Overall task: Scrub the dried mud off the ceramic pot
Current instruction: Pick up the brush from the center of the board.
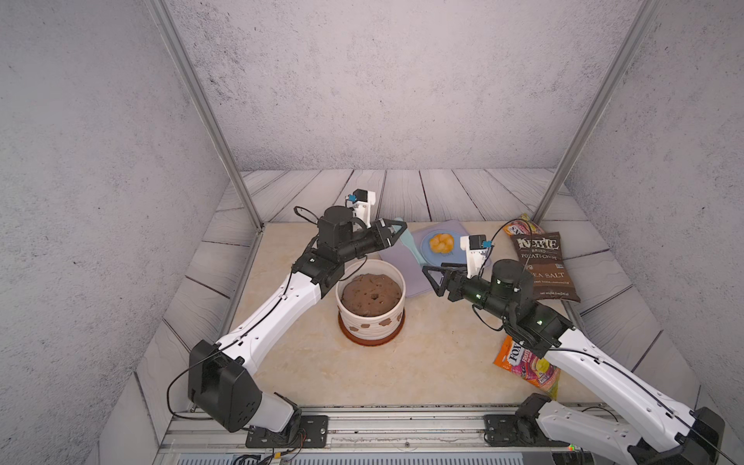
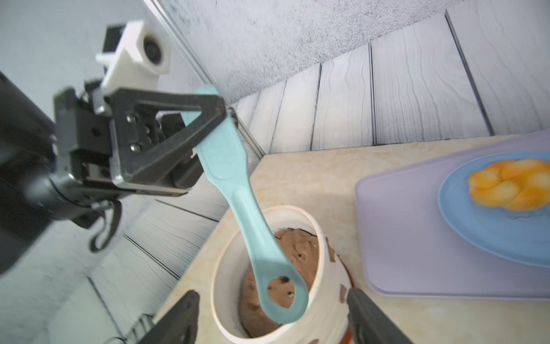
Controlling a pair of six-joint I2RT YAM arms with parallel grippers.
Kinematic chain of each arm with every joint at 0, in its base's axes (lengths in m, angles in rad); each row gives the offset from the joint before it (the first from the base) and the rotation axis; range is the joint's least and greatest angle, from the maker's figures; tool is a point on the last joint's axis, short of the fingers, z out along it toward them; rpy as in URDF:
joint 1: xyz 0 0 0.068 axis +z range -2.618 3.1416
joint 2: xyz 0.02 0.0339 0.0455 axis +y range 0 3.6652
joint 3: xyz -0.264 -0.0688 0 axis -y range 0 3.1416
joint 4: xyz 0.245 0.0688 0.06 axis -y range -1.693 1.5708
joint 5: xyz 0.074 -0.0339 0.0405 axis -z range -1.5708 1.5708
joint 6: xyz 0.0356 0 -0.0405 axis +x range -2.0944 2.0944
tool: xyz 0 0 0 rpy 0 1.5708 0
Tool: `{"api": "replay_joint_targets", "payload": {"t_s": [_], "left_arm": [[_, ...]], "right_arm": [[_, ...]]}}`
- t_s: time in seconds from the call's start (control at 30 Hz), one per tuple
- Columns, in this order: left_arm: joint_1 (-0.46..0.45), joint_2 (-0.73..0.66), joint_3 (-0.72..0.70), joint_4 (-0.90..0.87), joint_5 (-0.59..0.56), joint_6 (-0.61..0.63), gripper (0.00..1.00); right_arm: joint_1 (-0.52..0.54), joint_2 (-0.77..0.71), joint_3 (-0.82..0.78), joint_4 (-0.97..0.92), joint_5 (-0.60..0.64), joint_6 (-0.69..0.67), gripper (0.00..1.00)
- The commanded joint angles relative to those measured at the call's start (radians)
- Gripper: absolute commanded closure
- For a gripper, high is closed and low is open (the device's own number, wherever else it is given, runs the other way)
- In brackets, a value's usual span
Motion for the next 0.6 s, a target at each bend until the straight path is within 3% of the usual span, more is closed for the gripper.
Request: {"api": "replay_joint_targets", "payload": {"t_s": [0.0, 0.23, 0.33, 0.57], "left_arm": [[0.016, -0.045, -0.031, 0.161, 0.078, -0.012, 0.89], [0.017, -0.072, -0.087, 0.299, 0.082, -0.113, 0.89], [0.016, -0.075, -0.103, 0.337, 0.077, -0.170, 0.89], [0.013, -0.076, -0.125, 0.395, 0.071, -0.236, 0.88]], "right_arm": [[-0.012, -0.029, -0.051, 0.233, 0.010, 0.246, 0.20], [-0.013, 0.040, -0.122, 0.552, -0.029, 0.509, 0.20], [-0.013, 0.080, -0.097, 0.594, -0.096, 0.536, 0.21], [-0.014, 0.159, -0.103, 0.821, -0.167, 0.621, 0.34]]}}
